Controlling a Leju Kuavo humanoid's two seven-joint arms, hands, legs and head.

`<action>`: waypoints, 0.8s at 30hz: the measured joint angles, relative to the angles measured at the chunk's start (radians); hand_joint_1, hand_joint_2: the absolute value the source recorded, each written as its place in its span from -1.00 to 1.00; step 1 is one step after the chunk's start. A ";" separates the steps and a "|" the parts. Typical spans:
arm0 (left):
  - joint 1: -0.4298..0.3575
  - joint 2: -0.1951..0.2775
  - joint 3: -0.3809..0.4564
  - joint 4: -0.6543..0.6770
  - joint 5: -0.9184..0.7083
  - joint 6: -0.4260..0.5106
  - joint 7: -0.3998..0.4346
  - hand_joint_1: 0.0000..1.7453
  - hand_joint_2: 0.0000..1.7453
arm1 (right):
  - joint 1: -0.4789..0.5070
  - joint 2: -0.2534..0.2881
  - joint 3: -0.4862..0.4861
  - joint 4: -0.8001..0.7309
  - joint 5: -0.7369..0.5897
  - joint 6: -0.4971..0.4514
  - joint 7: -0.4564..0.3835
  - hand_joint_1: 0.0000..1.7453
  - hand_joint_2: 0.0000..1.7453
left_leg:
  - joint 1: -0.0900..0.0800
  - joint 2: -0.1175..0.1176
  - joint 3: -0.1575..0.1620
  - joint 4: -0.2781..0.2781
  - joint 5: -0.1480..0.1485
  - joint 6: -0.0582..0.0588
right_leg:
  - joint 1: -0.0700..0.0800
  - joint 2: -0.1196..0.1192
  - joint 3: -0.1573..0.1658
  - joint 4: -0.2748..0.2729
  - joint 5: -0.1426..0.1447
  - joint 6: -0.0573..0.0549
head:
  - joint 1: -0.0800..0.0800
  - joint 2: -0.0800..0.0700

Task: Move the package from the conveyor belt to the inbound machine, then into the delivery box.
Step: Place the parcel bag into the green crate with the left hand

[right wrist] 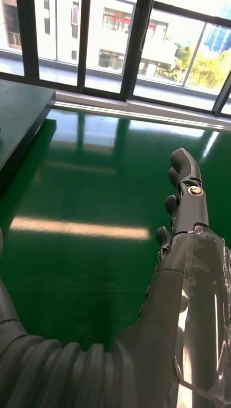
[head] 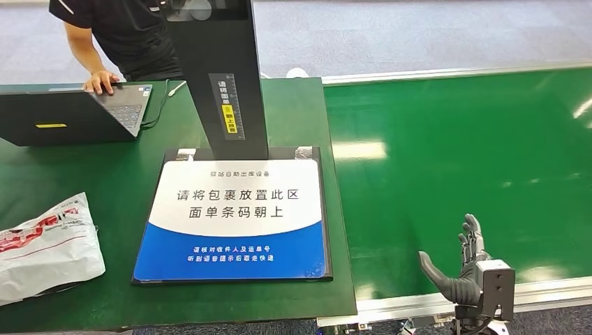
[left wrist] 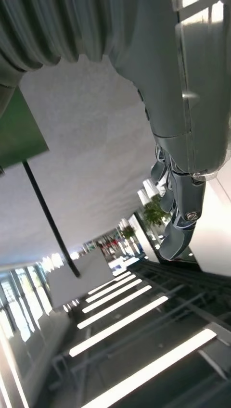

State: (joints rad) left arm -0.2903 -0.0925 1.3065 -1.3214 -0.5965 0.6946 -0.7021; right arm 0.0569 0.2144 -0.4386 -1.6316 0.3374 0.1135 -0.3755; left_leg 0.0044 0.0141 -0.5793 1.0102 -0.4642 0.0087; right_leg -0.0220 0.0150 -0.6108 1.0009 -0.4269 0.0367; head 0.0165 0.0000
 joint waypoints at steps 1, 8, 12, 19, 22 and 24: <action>0.005 -0.009 -0.003 -0.038 0.028 0.000 0.000 -1.00 -1.00 | -0.001 0.000 0.001 0.002 0.000 -0.001 0.000 -1.00 1.00 | 0.000 0.000 0.000 0.000 0.000 0.000 | 0.000 0.000 0.000 0.000 0.000 0.000 | 0.000 0.000; 0.067 -0.040 -0.055 -0.203 0.333 -0.002 0.000 -1.00 -1.00 | -0.044 -0.002 0.011 0.038 0.000 -0.004 0.000 -1.00 1.00 | 0.000 -0.001 0.001 0.000 0.000 -0.001 | 0.000 -0.001 0.000 0.000 0.000 0.000 | 0.000 0.000; 0.074 -0.044 -0.074 -0.231 0.328 -0.002 -0.001 -1.00 -1.00 | -0.053 -0.002 0.018 0.052 0.000 -0.006 0.000 -1.00 1.00 | 0.000 -0.002 0.001 0.000 0.000 -0.001 | 0.000 -0.002 0.001 0.000 0.000 0.000 | 0.000 0.000; 0.075 -0.043 -0.143 -0.216 0.484 -0.060 -0.001 -1.00 1.00 | -0.043 -0.002 0.022 0.049 -0.004 -0.019 0.005 -1.00 1.00 | 0.000 -0.003 0.002 0.000 0.001 -0.001 | 0.000 -0.002 0.001 0.000 0.000 0.000 | 0.000 0.000; 0.078 -0.032 -0.252 -0.161 0.534 -0.244 0.002 -1.00 1.00 | -0.024 -0.002 0.022 0.034 -0.006 -0.021 0.005 -1.00 1.00 | 0.000 -0.004 0.002 0.000 0.001 -0.001 | 0.000 -0.004 0.002 0.000 0.000 0.000 | 0.000 0.000; 0.087 -0.028 -0.340 -0.132 0.516 -0.381 0.013 -1.00 1.00 | -0.017 -0.002 0.022 0.028 -0.008 -0.017 0.002 -1.00 1.00 | 0.000 -0.003 0.002 0.000 0.001 -0.001 | 0.000 -0.003 0.002 0.000 0.000 0.000 | 0.000 0.000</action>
State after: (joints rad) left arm -0.2034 -0.1204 0.9666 -1.4535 -0.0800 0.3132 -0.6891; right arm 0.0400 0.2125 -0.4162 -1.6039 0.3299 0.0962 -0.3733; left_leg 0.0043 0.0116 -0.5773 1.0104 -0.4635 0.0080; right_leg -0.0220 0.0119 -0.6089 1.0008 -0.4267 0.0363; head 0.0161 0.0000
